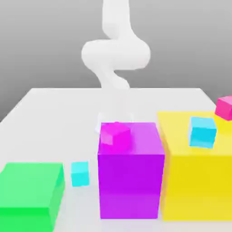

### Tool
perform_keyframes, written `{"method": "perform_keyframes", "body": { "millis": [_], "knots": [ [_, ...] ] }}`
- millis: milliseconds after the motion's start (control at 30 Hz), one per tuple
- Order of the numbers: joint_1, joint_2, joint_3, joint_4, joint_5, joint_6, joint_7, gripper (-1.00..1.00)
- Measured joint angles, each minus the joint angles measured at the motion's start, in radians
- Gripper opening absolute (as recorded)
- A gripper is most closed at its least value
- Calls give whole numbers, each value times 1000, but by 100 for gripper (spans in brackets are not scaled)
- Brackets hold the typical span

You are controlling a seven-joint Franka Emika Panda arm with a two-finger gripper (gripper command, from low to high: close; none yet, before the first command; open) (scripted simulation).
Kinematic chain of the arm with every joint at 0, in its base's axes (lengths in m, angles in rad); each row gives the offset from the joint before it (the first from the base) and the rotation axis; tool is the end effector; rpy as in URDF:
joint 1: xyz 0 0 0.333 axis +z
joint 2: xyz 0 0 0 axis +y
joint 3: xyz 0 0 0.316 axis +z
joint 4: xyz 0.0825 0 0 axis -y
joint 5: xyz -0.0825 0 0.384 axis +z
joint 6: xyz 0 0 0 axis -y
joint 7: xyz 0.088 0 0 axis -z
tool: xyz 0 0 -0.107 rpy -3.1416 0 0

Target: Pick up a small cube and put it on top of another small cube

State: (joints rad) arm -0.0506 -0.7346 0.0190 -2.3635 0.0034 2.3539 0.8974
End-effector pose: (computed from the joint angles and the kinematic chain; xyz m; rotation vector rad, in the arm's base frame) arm 0.3743 -0.0094 0.6611 -2.4089 1.2093 -0.9342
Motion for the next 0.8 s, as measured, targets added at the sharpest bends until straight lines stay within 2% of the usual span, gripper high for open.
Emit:
{"method": "perform_keyframes", "body": {
  "millis": [267,633,800],
  "knots": [
    [-185,256,63,-233,10,204,373,0],
    [-385,604,88,-550,23,481,877,0],
    [-404,775,62,-569,-42,621,992,0]
  ]
}}
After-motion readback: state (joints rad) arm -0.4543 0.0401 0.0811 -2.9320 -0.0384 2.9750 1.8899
